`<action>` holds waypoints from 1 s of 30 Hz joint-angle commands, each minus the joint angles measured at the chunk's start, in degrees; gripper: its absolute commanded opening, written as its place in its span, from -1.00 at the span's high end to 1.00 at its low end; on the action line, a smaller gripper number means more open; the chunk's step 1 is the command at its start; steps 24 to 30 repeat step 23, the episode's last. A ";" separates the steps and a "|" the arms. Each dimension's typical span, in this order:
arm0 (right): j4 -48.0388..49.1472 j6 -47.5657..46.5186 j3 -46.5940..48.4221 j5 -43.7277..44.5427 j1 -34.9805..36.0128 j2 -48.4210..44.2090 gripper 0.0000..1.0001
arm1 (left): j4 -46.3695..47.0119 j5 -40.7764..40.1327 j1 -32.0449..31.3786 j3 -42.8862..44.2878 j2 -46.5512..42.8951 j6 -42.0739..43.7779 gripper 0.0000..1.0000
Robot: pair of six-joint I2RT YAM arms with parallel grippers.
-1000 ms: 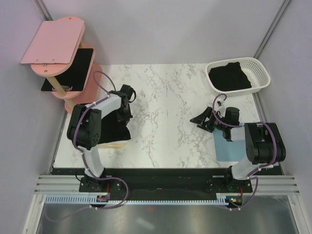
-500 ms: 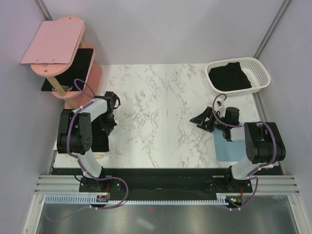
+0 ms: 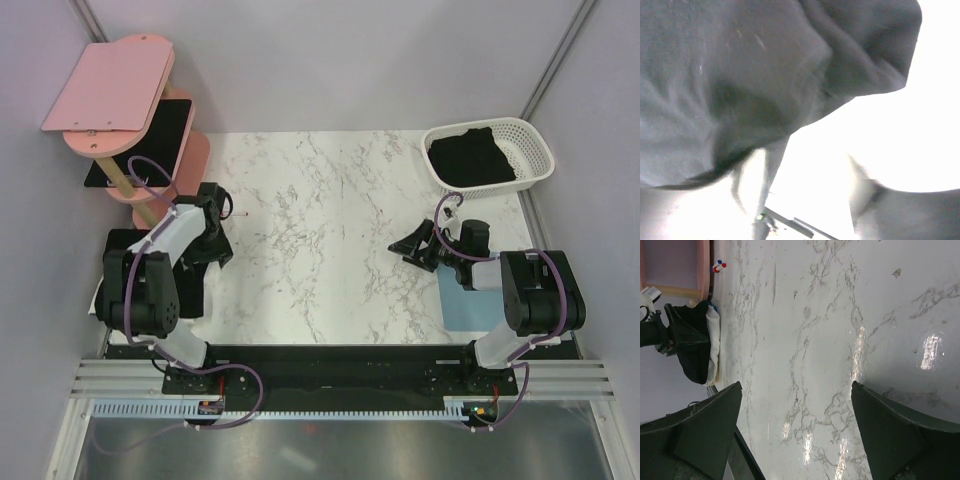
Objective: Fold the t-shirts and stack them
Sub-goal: Put the neatly folded tshirt into the corner of the board with the left arm
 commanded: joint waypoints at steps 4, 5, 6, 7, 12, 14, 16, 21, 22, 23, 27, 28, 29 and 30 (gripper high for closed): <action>-7.62 -4.04 3.10 3.60 0.36 -2.24 -0.96 | 2.46 -1.18 -7.59 3.20 -8.43 1.81 -0.81; -8.76 -4.57 3.90 3.96 0.36 -3.03 -0.96 | 3.16 -1.18 -8.74 3.72 -9.04 2.33 -0.81; -10.95 -4.83 5.73 4.49 0.45 -3.38 -0.96 | 4.91 -0.92 -10.06 3.81 -9.49 3.21 -0.82; -11.93 -5.71 6.71 5.19 0.36 -3.65 -0.96 | 5.62 -0.40 -12.42 3.90 -10.19 3.57 -0.83; -18.25 -7.47 13.20 7.30 1.84 -4.97 -0.96 | 8.70 0.06 -18.59 5.39 -9.23 4.36 -0.91; -20.01 -8.78 14.71 8.53 1.85 -5.67 -0.96 | 8.88 -0.65 -20.53 6.62 -7.05 4.45 -0.91; -23.27 -10.01 17.25 9.76 2.12 -6.02 -0.96 | 9.06 -0.83 -22.10 7.50 -5.63 4.45 -0.91; -30.38 -14.14 22.70 14.58 2.20 -6.73 -0.96 | 11.25 2.41 -24.83 9.52 0.33 5.94 -0.82; -31.44 -14.67 23.58 15.82 2.20 -6.81 -0.96 | 11.17 2.42 -25.36 10.05 1.31 5.59 -0.83; -32.41 -15.20 24.37 16.87 2.12 -6.73 -0.96 | 11.25 2.51 -25.71 11.01 2.10 5.33 -0.84; -32.41 -15.20 24.37 16.87 2.12 -6.73 -0.96 | 11.25 2.51 -25.71 11.01 2.10 5.33 -0.84; -32.41 -15.20 24.37 16.87 2.12 -6.73 -0.96 | 11.25 2.51 -25.71 11.01 2.10 5.33 -0.84; -32.41 -15.20 24.37 16.87 2.12 -6.73 -0.96 | 11.25 2.51 -25.71 11.01 2.10 5.33 -0.84; -32.41 -15.20 24.37 16.87 2.12 -6.73 -0.96 | 11.25 2.51 -25.71 11.01 2.10 5.33 -0.84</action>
